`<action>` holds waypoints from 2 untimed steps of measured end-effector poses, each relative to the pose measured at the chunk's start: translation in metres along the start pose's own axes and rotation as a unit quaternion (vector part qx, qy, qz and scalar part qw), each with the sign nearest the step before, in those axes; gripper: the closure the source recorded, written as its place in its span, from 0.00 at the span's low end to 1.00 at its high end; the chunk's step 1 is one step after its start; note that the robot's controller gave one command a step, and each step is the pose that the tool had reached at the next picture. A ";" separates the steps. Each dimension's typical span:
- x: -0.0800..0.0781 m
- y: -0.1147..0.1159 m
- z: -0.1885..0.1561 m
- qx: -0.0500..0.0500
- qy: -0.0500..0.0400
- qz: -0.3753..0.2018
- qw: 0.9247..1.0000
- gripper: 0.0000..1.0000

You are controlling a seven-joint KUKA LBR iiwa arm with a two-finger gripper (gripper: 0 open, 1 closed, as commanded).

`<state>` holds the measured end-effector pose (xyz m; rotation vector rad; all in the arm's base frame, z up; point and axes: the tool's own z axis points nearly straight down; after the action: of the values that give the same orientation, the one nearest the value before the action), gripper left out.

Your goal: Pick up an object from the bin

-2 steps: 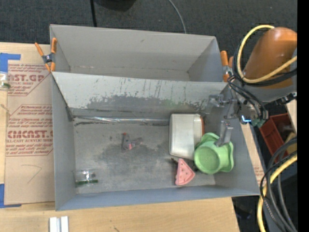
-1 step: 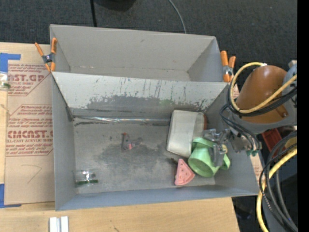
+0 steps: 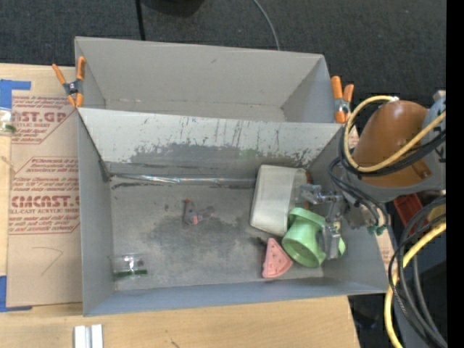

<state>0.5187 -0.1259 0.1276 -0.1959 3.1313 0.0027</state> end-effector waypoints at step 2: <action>0.000 -0.004 0.011 -0.004 0.004 0.022 1.000 0.00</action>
Offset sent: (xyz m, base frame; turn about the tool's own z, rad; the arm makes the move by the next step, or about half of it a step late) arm -0.0028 -0.0201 -0.0576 0.1464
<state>0.5193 -0.1298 0.1171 -0.1258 3.1437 0.0135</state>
